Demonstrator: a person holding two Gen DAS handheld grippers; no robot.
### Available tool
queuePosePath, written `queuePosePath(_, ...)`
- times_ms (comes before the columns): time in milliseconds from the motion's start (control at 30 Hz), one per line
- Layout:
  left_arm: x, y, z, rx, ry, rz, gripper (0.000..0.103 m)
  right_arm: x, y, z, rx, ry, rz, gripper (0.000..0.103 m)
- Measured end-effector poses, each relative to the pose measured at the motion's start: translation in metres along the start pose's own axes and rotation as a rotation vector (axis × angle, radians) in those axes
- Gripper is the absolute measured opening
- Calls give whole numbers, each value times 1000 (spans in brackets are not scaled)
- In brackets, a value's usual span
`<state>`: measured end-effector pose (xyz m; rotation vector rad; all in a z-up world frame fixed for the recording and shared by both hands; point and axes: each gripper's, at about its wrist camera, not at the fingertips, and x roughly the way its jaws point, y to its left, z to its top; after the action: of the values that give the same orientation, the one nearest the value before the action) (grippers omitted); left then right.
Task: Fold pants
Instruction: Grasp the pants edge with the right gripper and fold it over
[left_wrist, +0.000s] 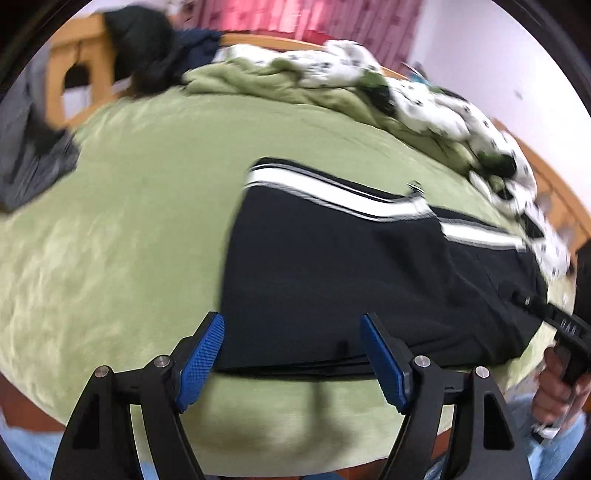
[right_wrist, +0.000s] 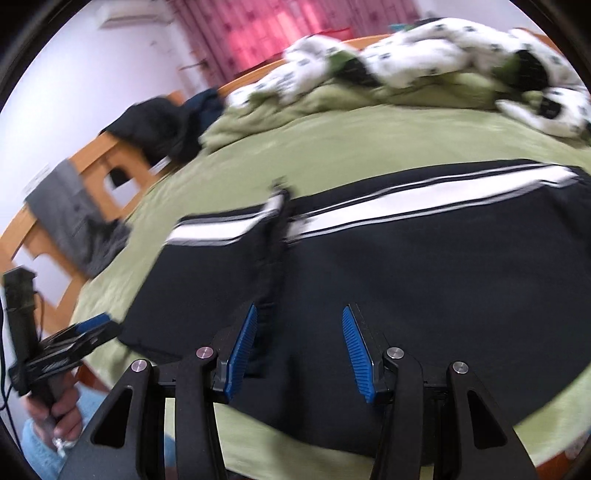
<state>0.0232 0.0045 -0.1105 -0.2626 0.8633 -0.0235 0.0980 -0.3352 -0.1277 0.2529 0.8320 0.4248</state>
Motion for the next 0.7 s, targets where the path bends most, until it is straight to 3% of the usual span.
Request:
queuePosePath(167,2,35,-2,-79,7,-15,74,24,25,6,36,49,37,48)
queuePosePath(400,8,70,-21,-106,39,-52,74,91,25,-1,140,183,-34,49)
queuePosePath(433,10,71,-22,-88,47,-69,74,96,28,-4,115,175,-63,42)
queuePosePath(467,14,69,-26,-47,68,-93,74,96,31,-4,87,162,-86,28)
queuePosePath(533,20,60,-30,28,103,-82,74,92,36,-2,51,141,-98,24)
queuePosePath(600,23,49,-33,72,92,-55,74,82,28,0,95,101,-44,21)
queuePosePath(700,25,46,-28,49,94,-94,74,62,13,0,167,35,33,16)
